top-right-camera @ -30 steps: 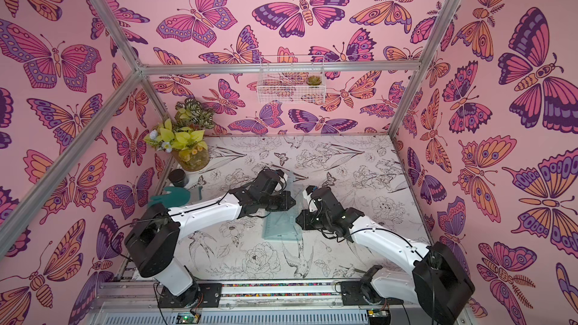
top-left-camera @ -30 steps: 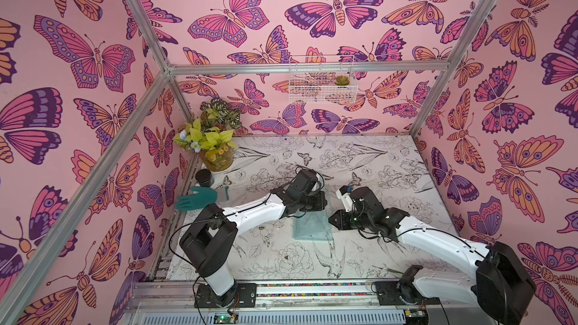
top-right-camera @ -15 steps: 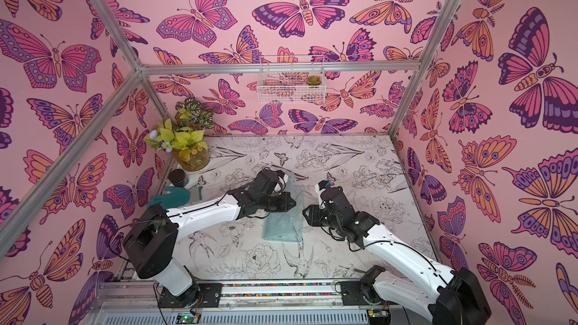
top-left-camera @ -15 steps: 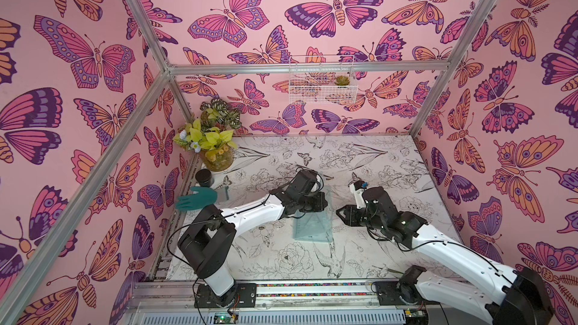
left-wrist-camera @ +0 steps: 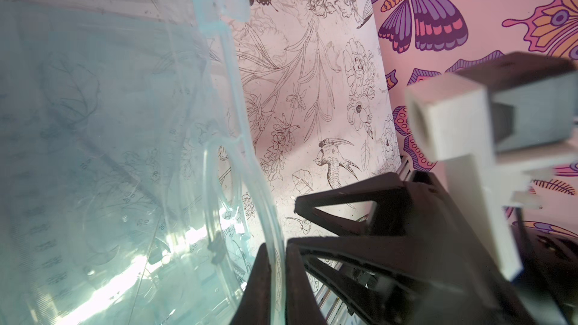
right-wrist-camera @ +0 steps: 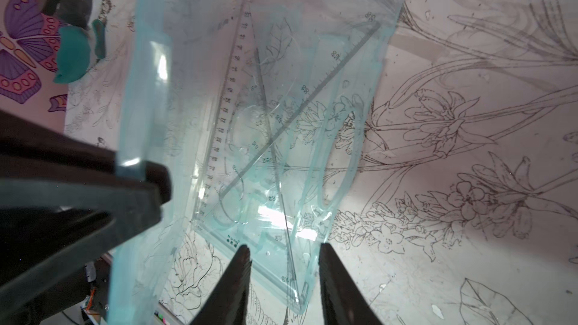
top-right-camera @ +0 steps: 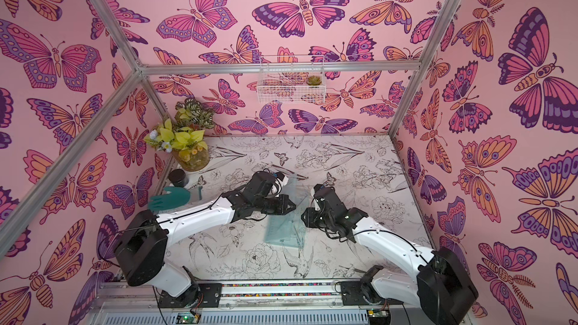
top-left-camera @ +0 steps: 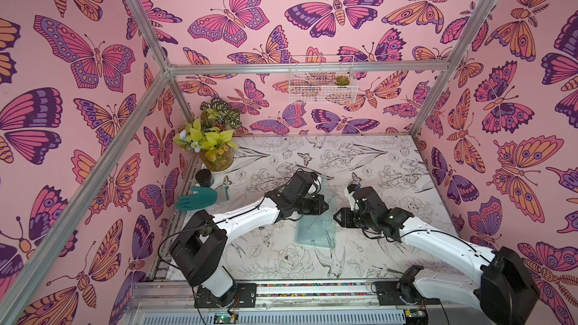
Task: Open the ruler set and take out the ruler
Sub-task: Open the ruler set bag at the center of the board.
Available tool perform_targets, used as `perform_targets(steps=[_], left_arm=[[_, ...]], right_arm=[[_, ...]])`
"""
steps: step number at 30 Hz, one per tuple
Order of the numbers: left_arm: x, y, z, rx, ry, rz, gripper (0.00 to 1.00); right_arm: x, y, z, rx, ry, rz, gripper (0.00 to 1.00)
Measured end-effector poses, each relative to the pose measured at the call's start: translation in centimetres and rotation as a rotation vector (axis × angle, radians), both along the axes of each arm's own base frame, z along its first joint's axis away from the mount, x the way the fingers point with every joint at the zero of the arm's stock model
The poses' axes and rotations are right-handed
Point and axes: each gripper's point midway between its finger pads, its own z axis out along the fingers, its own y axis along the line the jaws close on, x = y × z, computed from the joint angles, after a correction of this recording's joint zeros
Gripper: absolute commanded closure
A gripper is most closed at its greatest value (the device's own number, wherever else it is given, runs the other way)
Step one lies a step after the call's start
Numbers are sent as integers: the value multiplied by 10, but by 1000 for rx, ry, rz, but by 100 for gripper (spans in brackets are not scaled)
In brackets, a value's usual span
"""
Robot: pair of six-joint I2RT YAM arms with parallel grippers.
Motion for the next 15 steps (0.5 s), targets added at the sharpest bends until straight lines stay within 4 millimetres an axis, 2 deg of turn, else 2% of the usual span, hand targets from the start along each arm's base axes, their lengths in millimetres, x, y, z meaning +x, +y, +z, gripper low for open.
perform_targets(steps=[4,7,15], left_arm=[[-2,-1,2,-9,5,-11,100],[-4,-1,4,-14,6,-16,100],[-8,2,7,-18,3,-27,100]], right_arm=[[-1,-4,-30,-74,70,-10,64],[2,-8,-44,-118,92,-22,63],[18,-8,-53,-173,80,-46,68]])
